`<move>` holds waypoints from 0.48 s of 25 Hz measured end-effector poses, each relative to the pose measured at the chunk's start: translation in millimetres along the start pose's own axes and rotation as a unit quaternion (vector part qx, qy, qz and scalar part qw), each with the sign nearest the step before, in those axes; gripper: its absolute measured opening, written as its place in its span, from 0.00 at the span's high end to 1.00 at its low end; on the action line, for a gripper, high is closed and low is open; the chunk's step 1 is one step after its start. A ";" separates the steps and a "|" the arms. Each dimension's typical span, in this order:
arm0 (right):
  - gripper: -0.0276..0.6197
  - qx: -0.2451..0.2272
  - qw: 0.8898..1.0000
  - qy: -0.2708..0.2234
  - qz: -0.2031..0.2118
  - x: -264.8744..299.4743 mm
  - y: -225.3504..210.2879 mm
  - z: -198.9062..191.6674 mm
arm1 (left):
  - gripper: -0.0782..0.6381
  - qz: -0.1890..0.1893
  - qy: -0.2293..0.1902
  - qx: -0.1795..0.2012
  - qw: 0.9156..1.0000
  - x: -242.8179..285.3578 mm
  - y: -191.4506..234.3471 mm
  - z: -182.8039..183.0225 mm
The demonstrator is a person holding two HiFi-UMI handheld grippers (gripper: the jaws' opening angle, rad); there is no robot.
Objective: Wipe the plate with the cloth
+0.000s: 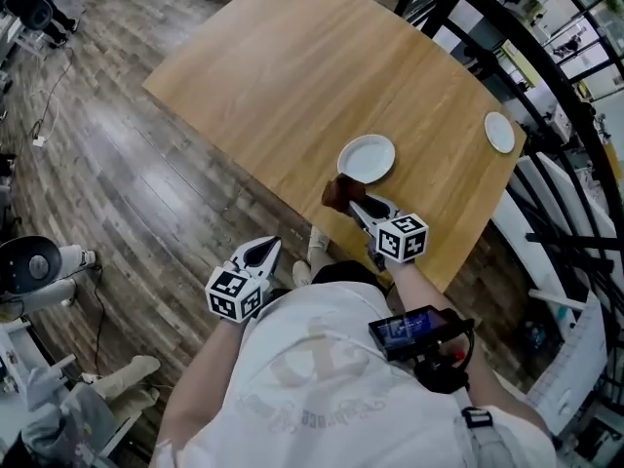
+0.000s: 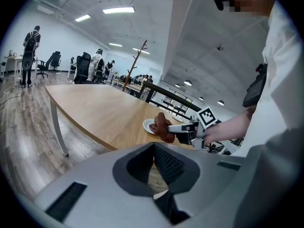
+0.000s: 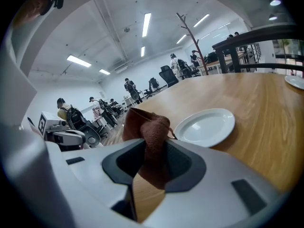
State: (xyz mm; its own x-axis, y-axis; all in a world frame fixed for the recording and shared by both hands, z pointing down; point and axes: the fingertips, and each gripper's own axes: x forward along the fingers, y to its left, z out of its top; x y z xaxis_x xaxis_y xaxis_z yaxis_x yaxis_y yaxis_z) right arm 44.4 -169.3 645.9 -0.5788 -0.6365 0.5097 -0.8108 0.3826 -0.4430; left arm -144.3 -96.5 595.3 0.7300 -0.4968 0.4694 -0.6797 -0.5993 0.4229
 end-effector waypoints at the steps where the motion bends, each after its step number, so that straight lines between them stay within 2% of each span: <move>1: 0.77 0.000 1.000 0.004 -0.001 6.5 -4.8 2.9 | 0.87 0.001 0.001 -0.003 1.000 1.9 0.8 -0.1; 4: 0.77 -0.006 1.000 0.019 -0.014 28.0 -21.7 13.3 | 0.87 0.004 0.010 -0.012 1.000 4.8 0.8 -5.2; 9: 0.77 -0.019 0.997 0.034 -0.071 55.1 -49.8 36.3 | 0.87 0.020 0.021 -0.026 0.999 -2.7 5.0 -17.6; 12: 0.77 -0.023 0.995 0.037 -0.087 65.3 -56.6 43.7 | 0.87 0.031 0.018 -0.034 0.999 -8.3 7.3 -21.6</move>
State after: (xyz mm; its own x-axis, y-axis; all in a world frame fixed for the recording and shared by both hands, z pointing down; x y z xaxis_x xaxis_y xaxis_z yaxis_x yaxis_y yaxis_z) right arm 56.4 -261.7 672.0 -0.4326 -0.6457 0.6292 -0.9015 0.3018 -0.3101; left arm -156.8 -83.2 611.3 0.6836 -0.5089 0.5232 -0.7283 -0.5227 0.4431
